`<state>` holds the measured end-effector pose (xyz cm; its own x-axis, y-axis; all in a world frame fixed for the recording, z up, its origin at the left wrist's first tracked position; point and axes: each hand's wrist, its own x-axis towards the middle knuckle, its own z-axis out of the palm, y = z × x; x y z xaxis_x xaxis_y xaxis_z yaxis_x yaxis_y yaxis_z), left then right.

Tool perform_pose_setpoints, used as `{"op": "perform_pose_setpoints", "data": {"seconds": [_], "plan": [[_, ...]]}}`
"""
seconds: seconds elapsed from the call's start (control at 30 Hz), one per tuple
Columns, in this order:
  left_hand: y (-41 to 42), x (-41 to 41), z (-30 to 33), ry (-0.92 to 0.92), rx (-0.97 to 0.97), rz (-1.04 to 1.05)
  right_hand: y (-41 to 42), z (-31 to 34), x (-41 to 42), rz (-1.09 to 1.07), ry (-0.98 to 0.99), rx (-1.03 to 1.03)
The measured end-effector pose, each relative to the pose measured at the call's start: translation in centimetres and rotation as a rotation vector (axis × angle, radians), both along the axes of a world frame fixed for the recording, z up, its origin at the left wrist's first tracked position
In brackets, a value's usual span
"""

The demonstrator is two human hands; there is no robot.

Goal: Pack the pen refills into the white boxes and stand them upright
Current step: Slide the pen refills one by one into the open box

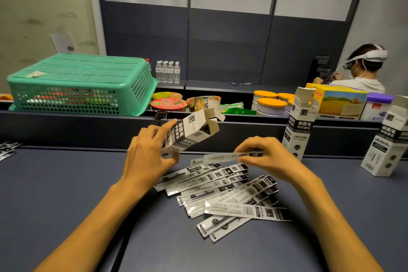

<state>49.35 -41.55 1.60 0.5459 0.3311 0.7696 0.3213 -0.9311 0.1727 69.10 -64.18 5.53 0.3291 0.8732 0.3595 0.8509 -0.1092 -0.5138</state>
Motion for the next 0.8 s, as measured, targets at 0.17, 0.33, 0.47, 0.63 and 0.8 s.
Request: {"op": "perform_pose_setpoints", "data": {"seconds": [0.17,0.33,0.47,0.63,0.8], "plan": [[0.1,0.1,0.0,-0.01,0.009,0.019,-1.6,1.5,0.6,0.012,0.123,0.334],[0.1,0.2,-0.1,0.001,0.023,0.022,-1.2,1.7,1.0,-0.101,-0.242,0.476],[0.0,0.3,-0.2,0.012,0.019,0.018,-0.2,1.6,0.6,-0.246,-0.632,0.477],[-0.3,0.5,-0.3,0.028,0.029,-0.013,1.4,1.9,-1.8,-0.232,-0.901,0.475],[-0.4,0.6,-0.4,0.032,0.029,-0.028,2.7,1.2,-2.9,-0.175,-0.936,0.418]]}}
